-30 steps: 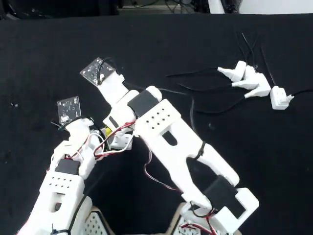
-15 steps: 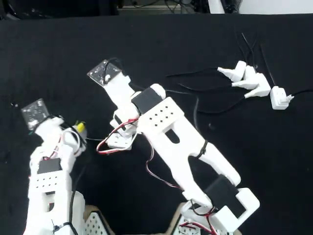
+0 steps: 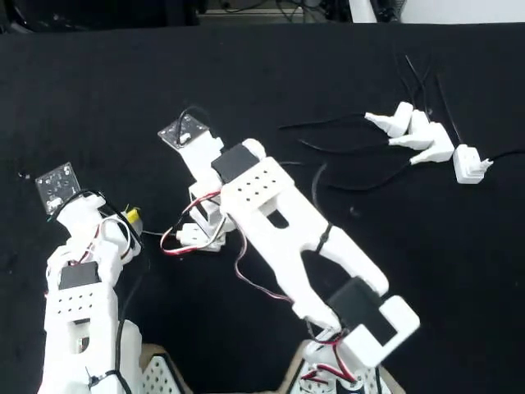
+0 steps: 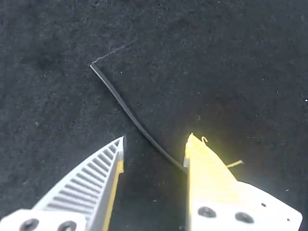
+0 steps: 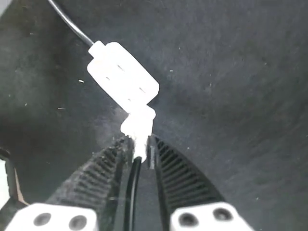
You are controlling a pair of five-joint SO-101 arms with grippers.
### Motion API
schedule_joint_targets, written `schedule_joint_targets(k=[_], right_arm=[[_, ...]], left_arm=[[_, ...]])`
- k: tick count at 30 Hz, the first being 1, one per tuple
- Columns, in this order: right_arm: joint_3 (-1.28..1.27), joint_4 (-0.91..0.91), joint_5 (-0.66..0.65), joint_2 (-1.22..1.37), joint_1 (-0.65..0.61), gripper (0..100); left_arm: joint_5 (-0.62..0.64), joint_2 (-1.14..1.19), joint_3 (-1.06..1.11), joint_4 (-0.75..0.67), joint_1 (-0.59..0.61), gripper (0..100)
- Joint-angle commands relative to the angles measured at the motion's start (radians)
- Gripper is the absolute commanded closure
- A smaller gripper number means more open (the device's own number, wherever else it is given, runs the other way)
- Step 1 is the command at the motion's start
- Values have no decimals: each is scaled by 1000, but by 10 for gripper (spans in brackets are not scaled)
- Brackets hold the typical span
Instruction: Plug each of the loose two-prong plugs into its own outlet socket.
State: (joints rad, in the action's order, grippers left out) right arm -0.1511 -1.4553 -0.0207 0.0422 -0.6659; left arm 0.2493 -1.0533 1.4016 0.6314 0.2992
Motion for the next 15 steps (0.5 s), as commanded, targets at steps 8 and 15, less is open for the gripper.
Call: schedule_joint_targets(k=[8,15], right_arm=[[131,-8,32,74,14,988],[157,-8,32,113,14,988]], left_arm=[[-9,-8,-42,-3,7,790],[-9,-8,-42,-3,8,790]])
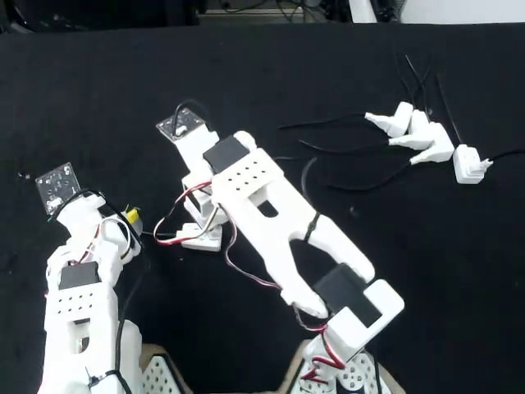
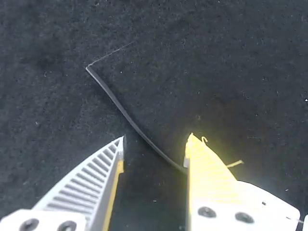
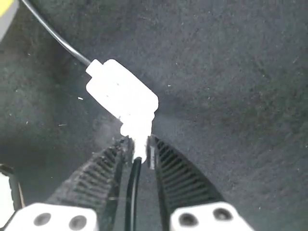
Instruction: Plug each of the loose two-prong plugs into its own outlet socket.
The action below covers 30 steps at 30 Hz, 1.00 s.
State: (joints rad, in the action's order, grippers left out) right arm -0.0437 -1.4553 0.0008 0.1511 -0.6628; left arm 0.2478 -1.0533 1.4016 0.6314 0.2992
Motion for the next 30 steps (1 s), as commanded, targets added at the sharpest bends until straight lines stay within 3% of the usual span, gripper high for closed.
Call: schedule_joint_targets(k=[1,20,30], right_arm=[[50,-8,11,8,11,988],[48,-26,68,12,41,988],[47,-21,63,13,-51,988]], left_arm=[[-8,-8,-42,-3,8,790],[-8,-8,-48,-3,10,792],[-8,-8,-48,-3,10,793]])
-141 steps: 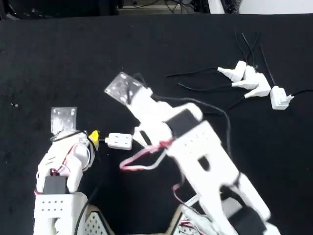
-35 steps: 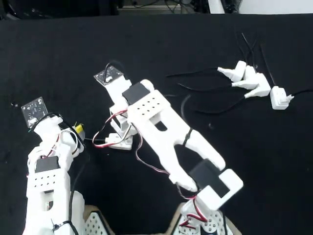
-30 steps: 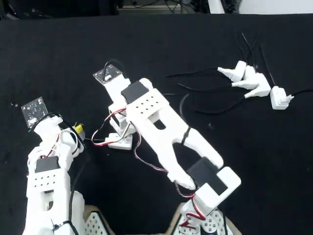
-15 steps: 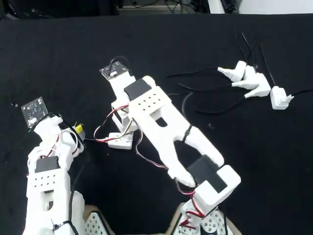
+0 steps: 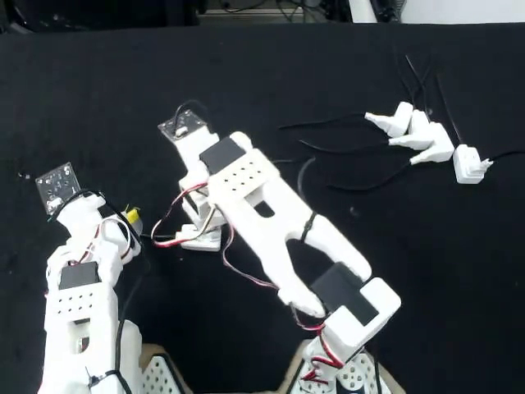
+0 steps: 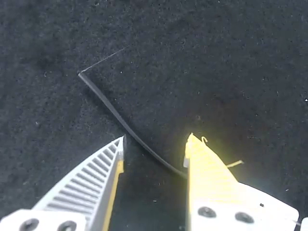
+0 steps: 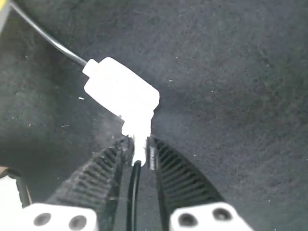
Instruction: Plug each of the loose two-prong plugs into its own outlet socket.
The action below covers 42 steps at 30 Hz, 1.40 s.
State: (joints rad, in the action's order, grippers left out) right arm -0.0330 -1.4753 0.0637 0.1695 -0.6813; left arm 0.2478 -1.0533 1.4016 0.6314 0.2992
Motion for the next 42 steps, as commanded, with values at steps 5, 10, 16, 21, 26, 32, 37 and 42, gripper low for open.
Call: schedule_joint_targets(k=[5,10,16,21,26,32,37,42], right_arm=[[33,2,0,-5,-32,988],[-2,58,-34,-4,-32,988],[-51,63,-83,-12,-35,988],[-76,63,-106,-12,-31,988],[-70,64,9,-13,37,988],[-74,63,37,-12,92,988],[-76,55,71,-12,121,988],[-68,25,64,-13,115,988]], left_arm=[[-8,-8,-50,-2,10,793],[-8,-8,-50,0,12,793],[-8,-8,-51,-2,12,793],[-8,-8,-51,-2,12,794],[-8,-8,-51,-2,12,794],[-8,-8,-51,-3,12,794],[-8,-8,-51,-3,12,794],[-8,-8,-51,-3,12,794]])
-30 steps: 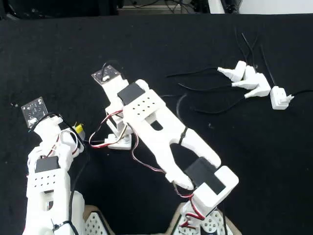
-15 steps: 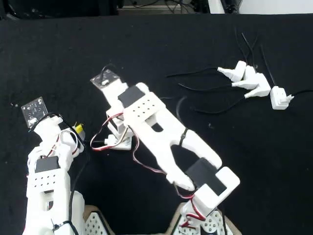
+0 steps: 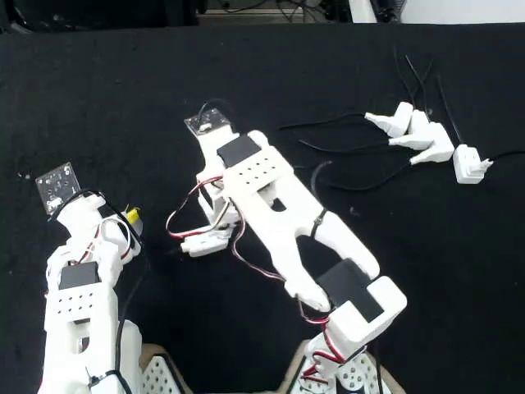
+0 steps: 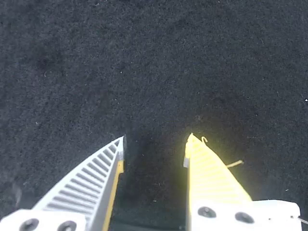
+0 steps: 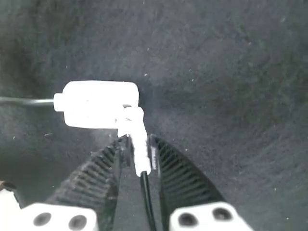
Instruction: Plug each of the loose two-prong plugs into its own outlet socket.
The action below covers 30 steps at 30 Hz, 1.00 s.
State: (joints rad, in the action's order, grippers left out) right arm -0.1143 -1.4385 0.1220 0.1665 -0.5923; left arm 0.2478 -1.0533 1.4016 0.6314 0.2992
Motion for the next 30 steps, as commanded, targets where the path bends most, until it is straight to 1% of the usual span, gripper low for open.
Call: schedule_joint_targets(k=[1,7,11,14,17,21,30], right_arm=[[12,-12,6,-10,28,988],[25,-11,3,-2,6,988],[38,-12,-34,-1,-44,988],[38,-12,-40,-1,-61,988],[36,-11,-80,-1,-74,988],[38,-11,-86,-1,-104,988],[91,-11,-91,1,-84,988]], left_arm=[[-8,-8,-51,-3,12,794],[-8,-9,-51,-3,12,794],[-8,-9,-51,-3,12,794],[-8,-9,-51,-3,12,794],[-8,-9,-51,-3,12,794],[-8,-9,-51,-3,12,794],[-8,-9,-51,-3,12,794]])
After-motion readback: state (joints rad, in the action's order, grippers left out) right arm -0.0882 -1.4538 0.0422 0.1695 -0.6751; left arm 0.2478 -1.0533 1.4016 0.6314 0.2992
